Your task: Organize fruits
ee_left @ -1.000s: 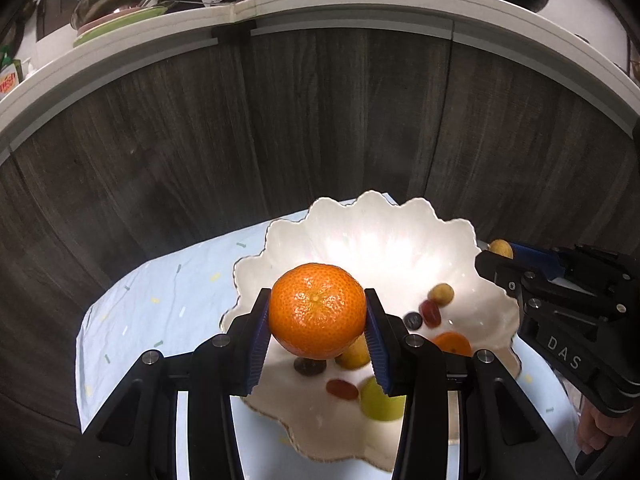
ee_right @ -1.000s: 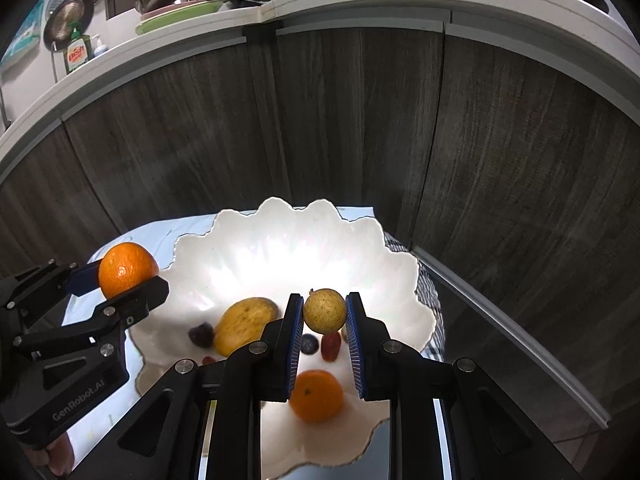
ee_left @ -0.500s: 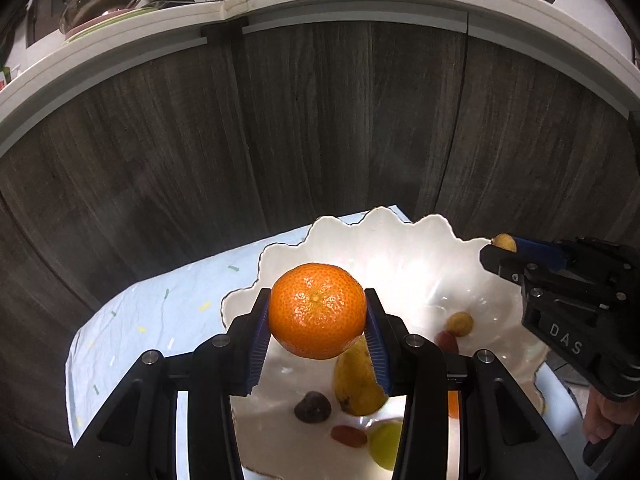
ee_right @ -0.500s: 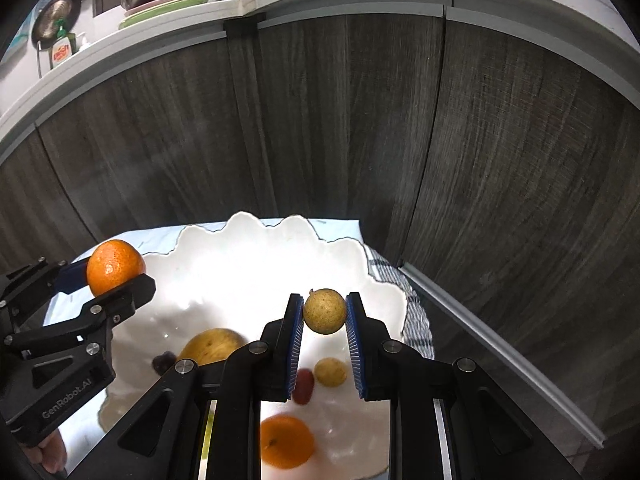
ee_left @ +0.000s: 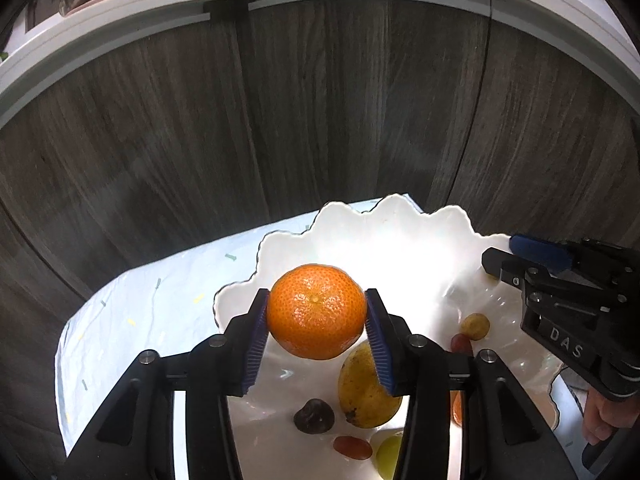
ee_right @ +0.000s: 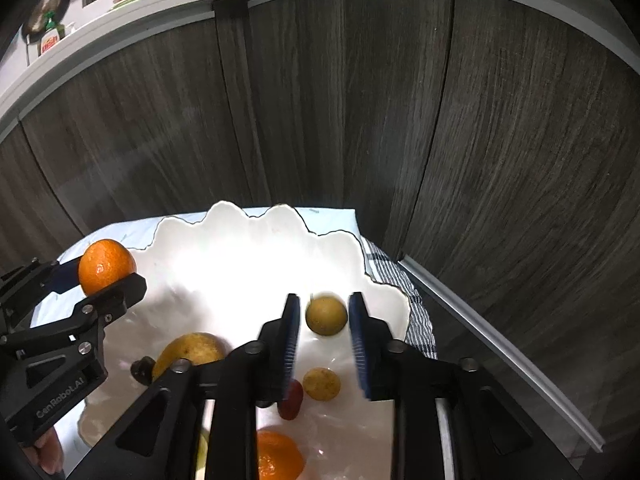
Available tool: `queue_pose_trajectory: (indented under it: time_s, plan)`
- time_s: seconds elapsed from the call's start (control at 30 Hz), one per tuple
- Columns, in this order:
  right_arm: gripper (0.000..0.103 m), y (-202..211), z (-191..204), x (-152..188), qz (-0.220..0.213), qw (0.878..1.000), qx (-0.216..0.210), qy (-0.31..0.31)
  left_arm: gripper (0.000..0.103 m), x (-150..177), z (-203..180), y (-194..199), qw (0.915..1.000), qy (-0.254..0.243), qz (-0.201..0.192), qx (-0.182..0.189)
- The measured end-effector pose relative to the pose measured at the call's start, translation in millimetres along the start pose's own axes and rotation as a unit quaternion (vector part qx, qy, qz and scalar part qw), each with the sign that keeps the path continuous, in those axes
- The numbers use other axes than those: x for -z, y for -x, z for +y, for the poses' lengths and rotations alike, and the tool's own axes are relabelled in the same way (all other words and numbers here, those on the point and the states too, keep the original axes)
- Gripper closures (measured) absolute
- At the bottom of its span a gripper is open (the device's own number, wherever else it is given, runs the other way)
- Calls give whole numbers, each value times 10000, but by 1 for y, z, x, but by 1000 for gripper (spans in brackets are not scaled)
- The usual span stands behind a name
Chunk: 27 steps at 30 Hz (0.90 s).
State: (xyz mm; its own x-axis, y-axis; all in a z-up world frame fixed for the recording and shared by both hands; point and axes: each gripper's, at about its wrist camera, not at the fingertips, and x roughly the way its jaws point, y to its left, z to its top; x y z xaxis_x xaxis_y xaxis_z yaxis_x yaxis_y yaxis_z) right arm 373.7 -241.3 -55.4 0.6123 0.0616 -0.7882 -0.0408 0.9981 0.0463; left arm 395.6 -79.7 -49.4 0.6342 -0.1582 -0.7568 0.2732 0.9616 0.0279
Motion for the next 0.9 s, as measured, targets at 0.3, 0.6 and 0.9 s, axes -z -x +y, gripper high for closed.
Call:
queue_pose_trajectory:
  time_s: [0.3,0.6,0.9]
  plan:
    - [32,10,0,4,-147,9998,108,-69,26,1,6,17,9993,116,-240,-260]
    - [21,37,5,7,-351,9993,91,-111,18,5,10,46,9981,212,-399,-423]
    - [19,68,12,16,-493,9987,-3,-148,15,14,11,87,9959,287,-597,-619]
